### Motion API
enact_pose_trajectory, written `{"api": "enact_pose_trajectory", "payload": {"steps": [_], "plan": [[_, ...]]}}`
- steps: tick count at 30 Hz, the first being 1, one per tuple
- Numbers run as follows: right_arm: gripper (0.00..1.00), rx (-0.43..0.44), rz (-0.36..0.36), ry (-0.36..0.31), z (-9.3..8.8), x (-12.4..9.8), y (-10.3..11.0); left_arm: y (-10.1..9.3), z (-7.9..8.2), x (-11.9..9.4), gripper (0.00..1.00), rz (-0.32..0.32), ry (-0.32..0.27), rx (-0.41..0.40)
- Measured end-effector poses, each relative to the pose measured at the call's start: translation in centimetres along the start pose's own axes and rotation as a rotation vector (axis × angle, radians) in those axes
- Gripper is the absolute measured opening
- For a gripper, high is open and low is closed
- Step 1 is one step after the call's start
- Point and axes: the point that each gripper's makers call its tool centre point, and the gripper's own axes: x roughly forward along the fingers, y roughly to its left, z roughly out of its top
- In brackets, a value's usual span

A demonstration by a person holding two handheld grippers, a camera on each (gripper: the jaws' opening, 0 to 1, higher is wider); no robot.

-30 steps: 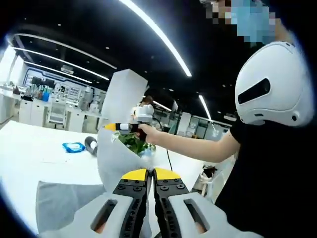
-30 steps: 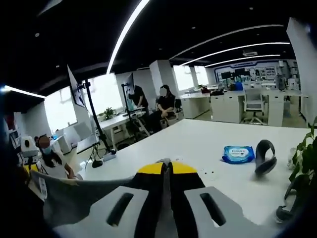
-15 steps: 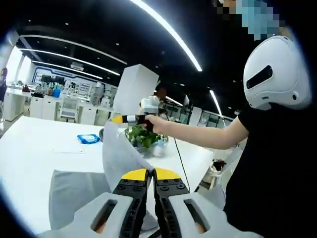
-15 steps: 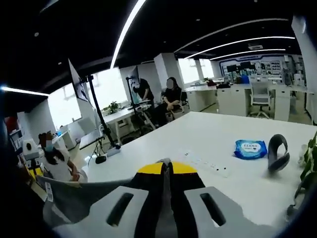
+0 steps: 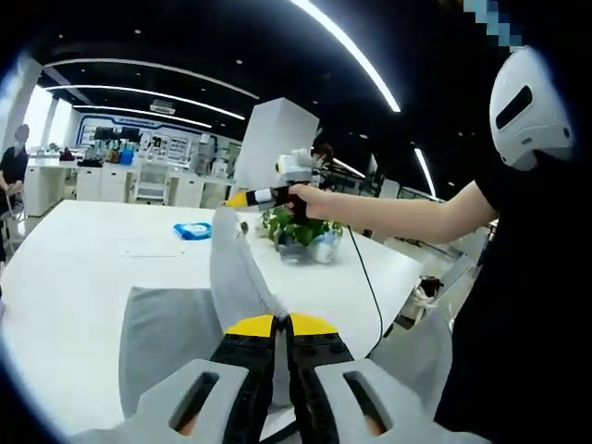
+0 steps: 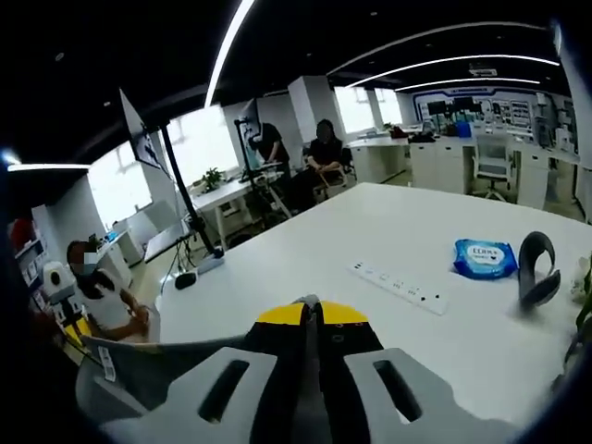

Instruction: Fold the towel on the table until its edges align and the towel forms a compact rectangular stack.

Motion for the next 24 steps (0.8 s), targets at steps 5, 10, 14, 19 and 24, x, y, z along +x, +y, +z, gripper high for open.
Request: {"api": "enact_pose_trajectory", "payload": {"steps": [5, 10, 14, 19, 24], "plan": [[0.01, 0.006, 0.003, 0.028, -1.0, 1.6, 0.0, 1.6, -1.3, -0.3, 0.04, 0.044, 0.005, -0.041], [0.01, 0.014, 0.015, 0.059, -2.2, 3.3, 0.0, 2.6, -2.2, -0.3, 0.04, 0.087, 0.016, -0.074], [0.01, 0.029, 0.019, 0.087, -3.4, 4.7, -0.1, 3.8, -3.0, -0.5, 0.04, 0.119, 0.027, -0.097], [0.02, 0.029, 0.025, 0.125, -4.5, 6.2, -0.1, 5.5, -4.5, -0.7, 0.04, 0.146, 0.045, -0.116], [0.02, 0.033, 0.022, 0.150, -5.7, 8.1, 0.0, 7.4, -6.2, -0.9, 0.04, 0.182, 0.044, -0.166]]}}
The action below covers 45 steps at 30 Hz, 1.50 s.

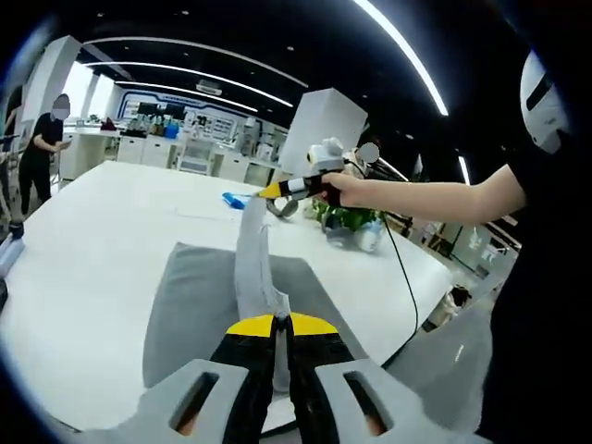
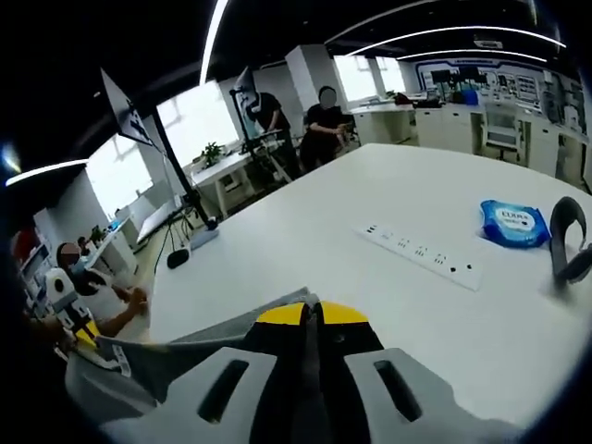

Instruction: Fold the towel on the table until its edges align and the towel forms a compact rectangular stack.

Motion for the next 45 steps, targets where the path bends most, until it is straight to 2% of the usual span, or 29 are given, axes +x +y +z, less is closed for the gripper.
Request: {"api": "enact_pose_trajectory", "payload": {"steps": [6, 12, 24, 29, 33, 35, 39, 41, 45], "plan": [[0.02, 0.038, -0.014, 0.018, -1.4, 3.4, -0.4, 2.9, -1.7, 0.3, 0.04, 0.058, -0.004, -0.057], [0.02, 0.057, -0.006, 0.043, -2.7, 5.8, -0.2, 5.8, -3.5, 0.0, 0.04, 0.125, 0.008, -0.104], [0.02, 0.149, 0.014, 0.054, -3.3, 9.4, -0.4, 8.9, -6.0, 0.3, 0.04, 0.205, 0.031, -0.148], [0.02, 0.147, 0.015, 0.064, -3.5, 10.5, -0.2, 9.8, -6.5, 0.1, 0.04, 0.224, 0.022, -0.177], [0.02, 0.144, 0.020, 0.069, -3.9, 11.3, 0.0, 10.4, -7.0, 0.1, 0.04, 0.249, 0.037, -0.173], [0.02, 0.170, 0.029, 0.063, -4.0, 11.6, 0.2, 10.6, -7.5, 0.2, 0.04, 0.247, 0.061, -0.165], [0.03, 0.253, 0.095, 0.057, -4.3, 12.2, 1.2, 11.4, -8.2, 0.4, 0.04, 0.273, 0.088, -0.125], [0.04, 0.246, 0.105, 0.053, -4.4, 12.1, 1.5, 12.4, -8.1, 0.2, 0.05, 0.326, 0.080, -0.098], [0.05, 0.207, 0.108, 0.041, -4.7, 11.2, 1.4, 13.3, -8.3, -0.1, 0.07, 0.355, 0.076, -0.140]]}}
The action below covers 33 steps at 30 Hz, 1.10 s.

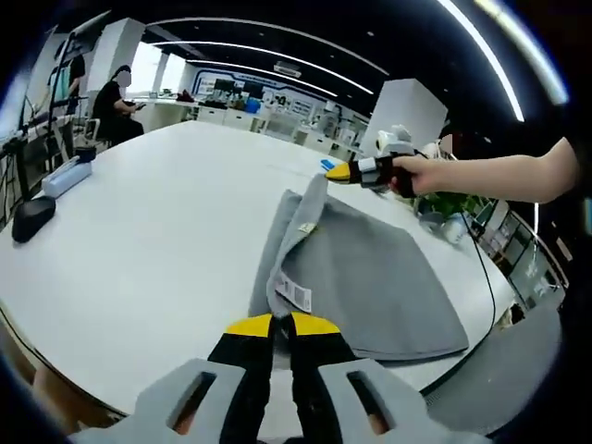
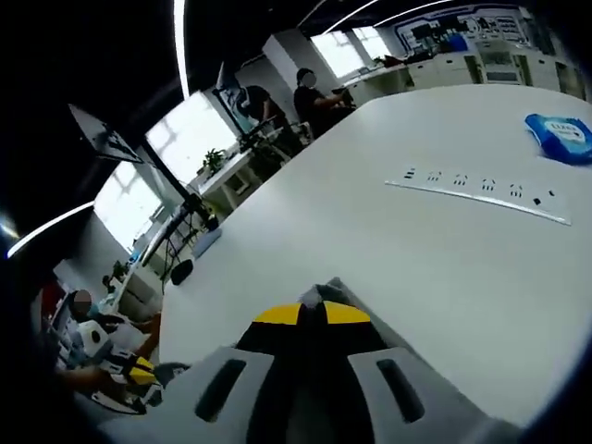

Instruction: Fold the towel on the table until its edges align and the towel forms a compact rectangular stack.

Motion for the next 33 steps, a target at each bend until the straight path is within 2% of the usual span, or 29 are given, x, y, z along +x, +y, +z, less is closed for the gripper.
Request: {"api": "enact_pose_trajectory", "payload": {"steps": [2, 5, 7, 10, 15, 16, 19, 22, 24, 26, 28, 33], "plan": [[0.07, 0.026, 0.015, -0.028, 0.3, -0.5, -0.2, 0.8, 0.0, 0.0, 0.12, 0.045, -0.006, 0.008], [0.08, 0.052, 0.006, -0.061, 0.5, -1.6, -0.8, 1.9, -0.7, -0.1, 0.15, 0.100, 0.032, 0.032], [0.05, 0.076, -0.002, -0.061, 0.2, -2.3, -1.2, 2.0, -0.9, 0.0, 0.15, 0.099, 0.042, 0.038], [0.05, 0.068, -0.012, -0.053, -0.4, -3.1, -1.6, 1.9, -0.7, -0.2, 0.15, 0.099, 0.033, 0.039], [0.04, 0.003, -0.047, 0.026, -3.1, -4.9, -2.9, 0.8, -0.2, -0.4, 0.16, 0.076, 0.009, 0.058], [0.04, -0.006, -0.052, 0.035, -3.5, -5.3, -2.9, 0.3, 0.1, -0.4, 0.17, 0.057, 0.000, 0.071], [0.04, -0.043, -0.048, 0.059, -4.6, -6.6, -2.8, -2.8, 0.7, 0.0, 0.16, -0.055, -0.010, 0.107], [0.02, -0.108, -0.066, 0.118, -6.0, -8.1, -3.5, -6.0, 0.8, 0.8, 0.16, -0.166, 0.026, 0.169], [0.01, -0.133, -0.079, 0.140, -6.7, -9.0, -3.8, -7.7, 0.9, 1.6, 0.15, -0.226, 0.055, 0.254], [0.02, -0.125, -0.075, 0.134, -7.0, -10.0, -3.9, -9.4, 1.1, 2.4, 0.15, -0.290, 0.074, 0.322], [0.02, -0.092, -0.065, 0.113, -7.1, -10.8, -3.8, -11.1, 1.3, 3.0, 0.15, -0.366, 0.093, 0.357], [0.01, -0.097, -0.078, 0.098, -8.1, -13.4, -4.2, -14.4, 1.8, 4.2, 0.15, -0.477, 0.142, 0.421]]}}
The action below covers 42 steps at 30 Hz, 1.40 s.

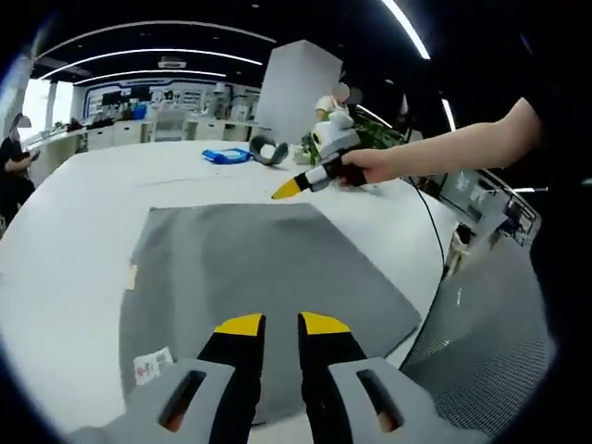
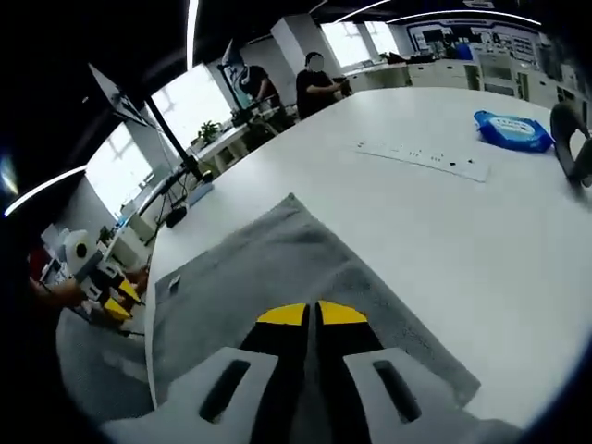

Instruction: Fold the towel on the table until its edges align and the towel forms a compact rectangular stack.

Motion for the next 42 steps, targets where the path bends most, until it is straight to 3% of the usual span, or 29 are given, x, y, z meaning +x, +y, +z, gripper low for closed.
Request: {"api": "enact_pose_trajectory", "payload": {"steps": [5, 8, 11, 15, 18, 20, 22, 26, 27, 30, 31, 33, 35, 36, 37, 38, 39, 40, 42], "plan": [[0.01, -0.081, -0.016, 0.100, -2.1, -2.3, -1.1, -2.5, 1.5, 1.7, 0.15, -0.121, 0.057, 0.136], [0.02, -0.084, -0.023, 0.115, -2.6, -3.5, -1.5, -3.8, 2.3, 2.6, 0.15, -0.180, 0.076, 0.184], [0.04, 0.043, -0.020, 0.097, -2.7, -4.1, -1.5, -4.8, 2.7, 3.3, 0.15, -0.215, 0.093, 0.190], [0.07, 0.055, -0.043, 0.084, -2.5, -4.5, -1.7, -6.4, 3.0, 4.6, 0.15, -0.253, 0.088, 0.190], [0.07, 0.031, -0.072, 0.136, -3.6, -4.6, -1.6, -7.5, 2.7, 5.5, 0.15, -0.278, 0.099, 0.180], [0.07, 0.007, -0.080, 0.181, -4.4, -4.6, -1.4, -8.5, 1.6, 5.9, 0.15, -0.312, 0.157, 0.193], [0.05, -0.043, -0.084, 0.255, -5.6, -4.6, -1.0, -8.9, 1.1, 6.4, 0.14, -0.303, 0.177, 0.222], [0.01, -0.213, -0.106, 0.384, -7.1, -4.8, -1.2, -10.5, 0.1, 7.3, 0.14, -0.312, 0.211, 0.211], [0.00, -0.221, -0.118, 0.413, -7.6, -4.8, -1.1, -10.7, -0.4, 7.4, 0.14, -0.310, 0.236, 0.206], [0.00, -0.169, -0.144, 0.456, -8.6, -4.3, -1.0, -9.5, -3.2, 7.5, 0.13, -0.226, 0.419, 0.267], [0.00, -0.180, -0.141, 0.468, -8.8, -4.1, -0.9, -9.4, -3.6, 7.8, 0.12, -0.223, 0.432, 0.345], [0.00, -0.236, -0.164, 0.528, -9.9, -3.9, -1.0, -10.1, -4.2, 8.3, 0.11, -0.230, 0.437, 0.334], [0.00, -0.321, -0.178, 0.603, -11.2, -3.6, -1.1, -10.3, -5.2, 8.4, 0.11, -0.237, 0.479, 0.325], [0.00, -0.353, -0.202, 0.557, -10.3, -3.3, -1.0, -10.4, -5.6, 8.4, 0.11, -0.239, 0.501, 0.343], [0.00, -0.346, -0.205, 0.589, -10.5, -3.5, -0.8, -10.3, -6.6, 8.2, 0.11, -0.240, 0.549, 0.392], [0.00, -0.393, -0.205, 0.605, -10.6, -3.6, -0.9, -10.2, -7.6, 8.1, 0.09, -0.239, 0.594, 0.422], [0.00, -0.494, -0.180, 0.617, -10.5, -3.4, -0.9, -10.2, -8.1, 8.0, 0.08, -0.234, 0.618, 0.434], [0.00, -0.558, -0.164, 0.622, -10.5, -3.4, -0.8, -10.4, -7.1, 8.2, 0.06, -0.229, 0.569, 0.472], [0.00, -0.621, -0.175, 0.613, -10.6, -3.4, -0.7, -10.3, -7.1, 8.3, 0.05, -0.234, 0.597, 0.523]]}}
